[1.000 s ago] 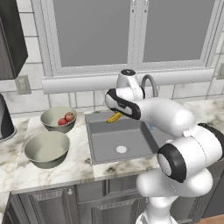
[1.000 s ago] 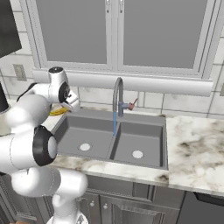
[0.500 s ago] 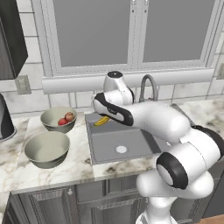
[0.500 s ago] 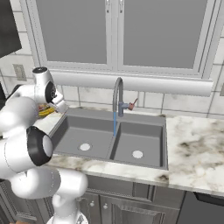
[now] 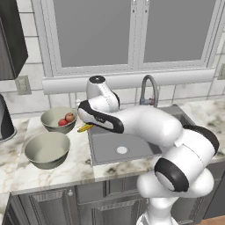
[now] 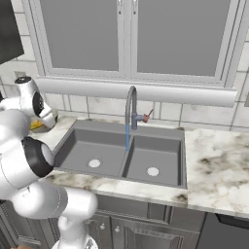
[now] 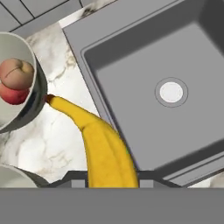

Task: Pick the peachs from the sink and place them in one bowl. Place the banana in the other bowl. Then turn off the sink faucet.

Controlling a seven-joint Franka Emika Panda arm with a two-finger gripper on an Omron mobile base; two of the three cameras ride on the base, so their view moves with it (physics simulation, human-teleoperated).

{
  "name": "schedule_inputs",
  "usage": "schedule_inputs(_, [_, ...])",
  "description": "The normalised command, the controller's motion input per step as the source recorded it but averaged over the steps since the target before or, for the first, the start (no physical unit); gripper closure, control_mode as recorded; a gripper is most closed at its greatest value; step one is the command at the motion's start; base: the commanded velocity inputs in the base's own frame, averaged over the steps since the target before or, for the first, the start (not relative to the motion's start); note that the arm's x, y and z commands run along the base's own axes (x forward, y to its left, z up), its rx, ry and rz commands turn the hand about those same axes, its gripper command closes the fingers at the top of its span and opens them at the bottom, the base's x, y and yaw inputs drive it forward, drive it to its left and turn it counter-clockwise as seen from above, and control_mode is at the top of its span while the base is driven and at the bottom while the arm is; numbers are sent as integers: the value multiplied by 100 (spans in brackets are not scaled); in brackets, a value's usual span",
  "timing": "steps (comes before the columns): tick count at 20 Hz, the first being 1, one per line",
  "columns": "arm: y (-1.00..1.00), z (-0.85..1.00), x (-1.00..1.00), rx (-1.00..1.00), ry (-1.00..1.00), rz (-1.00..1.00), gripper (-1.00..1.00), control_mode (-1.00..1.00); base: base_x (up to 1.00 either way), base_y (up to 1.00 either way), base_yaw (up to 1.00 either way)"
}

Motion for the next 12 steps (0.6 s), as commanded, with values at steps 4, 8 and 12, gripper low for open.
schedule_inputs(4, [72, 0, -16, 0, 0, 0, 100, -100, 0, 0, 0])
schedule_inputs(8, [76, 0, -10, 0, 0, 0, 100, -100, 0, 0, 0])
schedule_inputs(12, [74, 0, -7, 0, 0, 0, 100, -100, 0, 0, 0])
